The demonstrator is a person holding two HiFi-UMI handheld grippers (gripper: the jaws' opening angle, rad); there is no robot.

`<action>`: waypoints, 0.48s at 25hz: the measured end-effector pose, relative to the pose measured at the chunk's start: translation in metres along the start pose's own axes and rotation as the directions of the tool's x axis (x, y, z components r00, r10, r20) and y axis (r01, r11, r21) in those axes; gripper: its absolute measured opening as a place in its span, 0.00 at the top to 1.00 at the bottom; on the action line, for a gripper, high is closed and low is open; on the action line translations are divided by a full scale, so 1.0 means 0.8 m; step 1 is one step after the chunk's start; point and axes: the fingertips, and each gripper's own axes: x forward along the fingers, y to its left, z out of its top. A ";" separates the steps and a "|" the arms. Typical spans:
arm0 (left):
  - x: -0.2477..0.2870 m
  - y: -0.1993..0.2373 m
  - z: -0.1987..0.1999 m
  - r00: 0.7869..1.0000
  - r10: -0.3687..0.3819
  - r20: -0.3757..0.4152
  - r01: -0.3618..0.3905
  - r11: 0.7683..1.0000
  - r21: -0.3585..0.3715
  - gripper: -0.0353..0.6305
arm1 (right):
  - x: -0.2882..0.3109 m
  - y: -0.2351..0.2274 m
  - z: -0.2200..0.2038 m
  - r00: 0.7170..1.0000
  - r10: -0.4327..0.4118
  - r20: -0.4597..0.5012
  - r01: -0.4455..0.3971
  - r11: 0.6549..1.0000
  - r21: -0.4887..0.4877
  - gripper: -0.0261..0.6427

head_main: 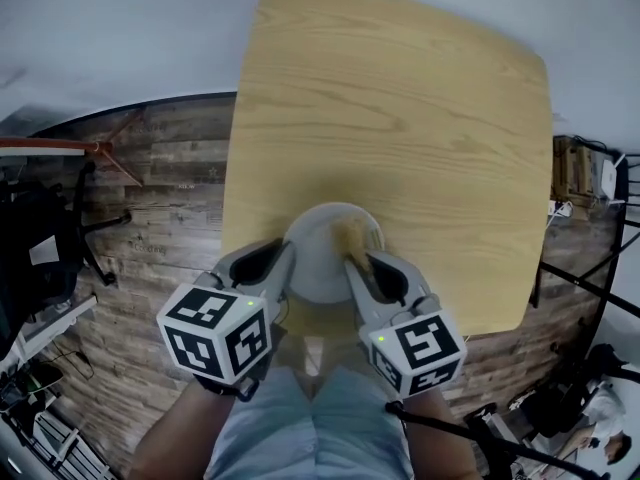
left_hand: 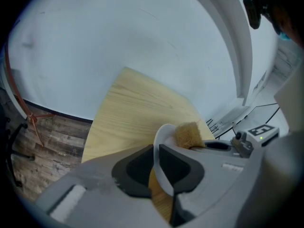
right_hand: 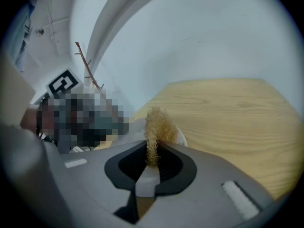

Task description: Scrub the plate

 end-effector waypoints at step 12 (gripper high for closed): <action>-0.002 -0.025 0.014 0.999 -0.037 0.001 0.036 0.993 0.114 0.85 | 0.023 -0.012 0.022 0.991 -0.048 -0.126 0.035 0.994 -0.106 0.90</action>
